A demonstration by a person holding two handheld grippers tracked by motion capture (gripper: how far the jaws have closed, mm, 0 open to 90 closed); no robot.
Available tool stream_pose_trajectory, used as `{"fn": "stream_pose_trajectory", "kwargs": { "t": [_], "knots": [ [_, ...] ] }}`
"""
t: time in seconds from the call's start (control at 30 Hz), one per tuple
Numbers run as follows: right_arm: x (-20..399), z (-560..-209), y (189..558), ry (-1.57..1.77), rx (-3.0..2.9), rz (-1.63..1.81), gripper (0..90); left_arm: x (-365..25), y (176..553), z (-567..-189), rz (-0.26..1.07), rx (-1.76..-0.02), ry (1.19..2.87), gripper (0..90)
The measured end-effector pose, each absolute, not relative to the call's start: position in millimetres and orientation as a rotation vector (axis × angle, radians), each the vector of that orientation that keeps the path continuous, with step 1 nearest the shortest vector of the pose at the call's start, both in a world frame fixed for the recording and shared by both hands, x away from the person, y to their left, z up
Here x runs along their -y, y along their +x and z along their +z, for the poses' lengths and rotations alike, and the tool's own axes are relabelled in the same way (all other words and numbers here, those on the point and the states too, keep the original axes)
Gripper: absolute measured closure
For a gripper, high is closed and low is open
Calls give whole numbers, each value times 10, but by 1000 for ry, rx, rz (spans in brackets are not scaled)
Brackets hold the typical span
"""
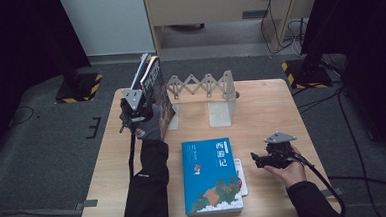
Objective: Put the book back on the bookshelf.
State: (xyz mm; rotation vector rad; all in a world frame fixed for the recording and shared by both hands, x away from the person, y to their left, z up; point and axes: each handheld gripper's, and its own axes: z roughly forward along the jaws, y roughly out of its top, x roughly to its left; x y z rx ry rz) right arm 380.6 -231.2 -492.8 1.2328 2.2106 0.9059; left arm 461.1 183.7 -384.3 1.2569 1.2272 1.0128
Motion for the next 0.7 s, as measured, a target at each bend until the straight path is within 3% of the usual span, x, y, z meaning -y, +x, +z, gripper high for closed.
{"fn": "stream_pose_trajectory", "kwargs": {
  "t": [0.7],
  "knots": [
    [2313, -4920, 3800, 1233, -2210, 902, 130, -2007, 4488, -3915, 884, -1243, 1397, 803]
  ]
}}
